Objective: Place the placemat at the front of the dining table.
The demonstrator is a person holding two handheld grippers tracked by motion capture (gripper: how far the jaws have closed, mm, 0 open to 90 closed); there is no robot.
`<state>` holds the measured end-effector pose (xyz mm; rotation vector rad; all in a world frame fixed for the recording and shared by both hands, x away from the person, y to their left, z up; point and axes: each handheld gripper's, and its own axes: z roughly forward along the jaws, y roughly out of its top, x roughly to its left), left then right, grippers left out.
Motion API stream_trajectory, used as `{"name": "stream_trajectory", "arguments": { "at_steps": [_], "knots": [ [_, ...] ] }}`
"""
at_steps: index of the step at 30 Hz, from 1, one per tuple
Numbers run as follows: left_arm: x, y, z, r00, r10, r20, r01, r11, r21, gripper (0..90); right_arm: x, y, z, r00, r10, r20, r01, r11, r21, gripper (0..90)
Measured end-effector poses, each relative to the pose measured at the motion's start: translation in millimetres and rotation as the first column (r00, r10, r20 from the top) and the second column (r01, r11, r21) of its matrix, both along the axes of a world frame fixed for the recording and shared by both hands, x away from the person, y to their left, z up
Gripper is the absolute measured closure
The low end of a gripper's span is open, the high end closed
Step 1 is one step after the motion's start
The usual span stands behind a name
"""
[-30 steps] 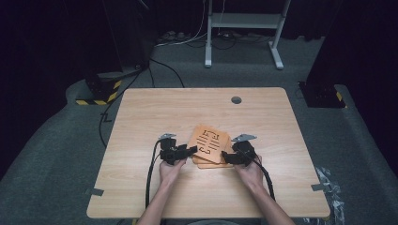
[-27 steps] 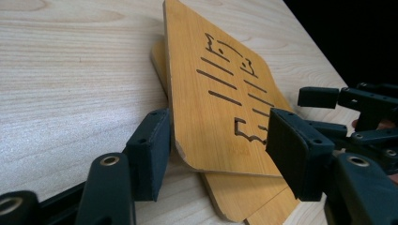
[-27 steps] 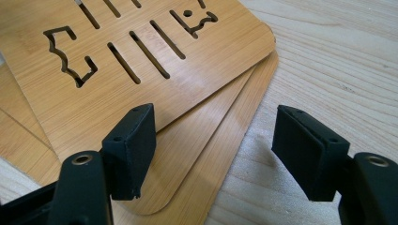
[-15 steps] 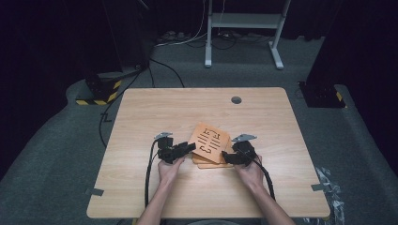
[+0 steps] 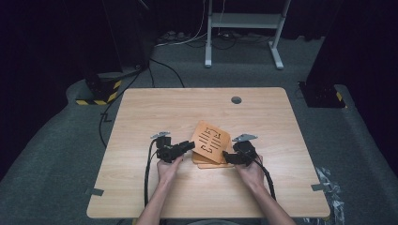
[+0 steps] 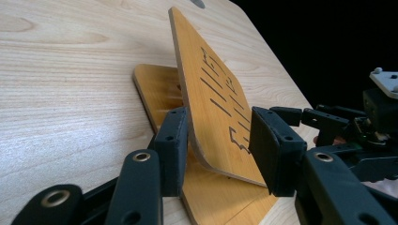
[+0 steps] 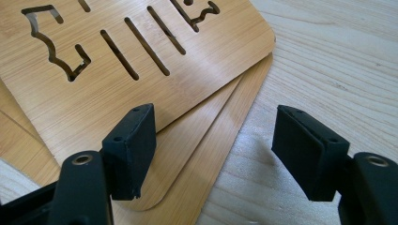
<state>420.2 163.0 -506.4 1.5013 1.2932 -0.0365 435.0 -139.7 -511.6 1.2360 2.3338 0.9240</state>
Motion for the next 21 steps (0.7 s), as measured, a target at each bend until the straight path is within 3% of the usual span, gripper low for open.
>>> {"name": "stream_trajectory", "arguments": {
  "at_steps": [3,7,11,16,21],
  "knots": [
    [-0.1,-1.3,0.4,0.9994,-0.032,0.011,0.033,0.9991,-0.027,60.6,-0.3,-0.6,0.9,0.9999,0.004,-0.012,-0.004,1.0,0.0,30.5],
    [0.9,-16.0,-4.0,0.9966,-0.082,0.009,0.082,0.9965,-0.019,61.5,-0.3,0.1,0.0,1.0,-0.002,0.004,0.002,1.0,-0.003,30.5],
    [1.1,-21.4,-4.0,0.9972,-0.073,0.018,0.073,0.9974,0.0,62.5,-0.6,-0.1,0.9,0.9999,0.007,-0.007,-0.007,1.0,-0.005,30.5],
    [2.3,-26.7,5.2,0.9977,-0.062,0.027,0.06,0.9959,0.068,65.6,-0.6,-0.2,0.8,0.9999,0.008,-0.006,-0.008,1.0,-0.004,30.5],
    [2.9,-31.2,8.3,0.9987,-0.037,0.035,0.034,0.9953,0.091,70.5,-1.4,0.9,-0.1,0.9999,0.001,0.016,-0.001,1.0,-0.009,30.5]
  ]
}}
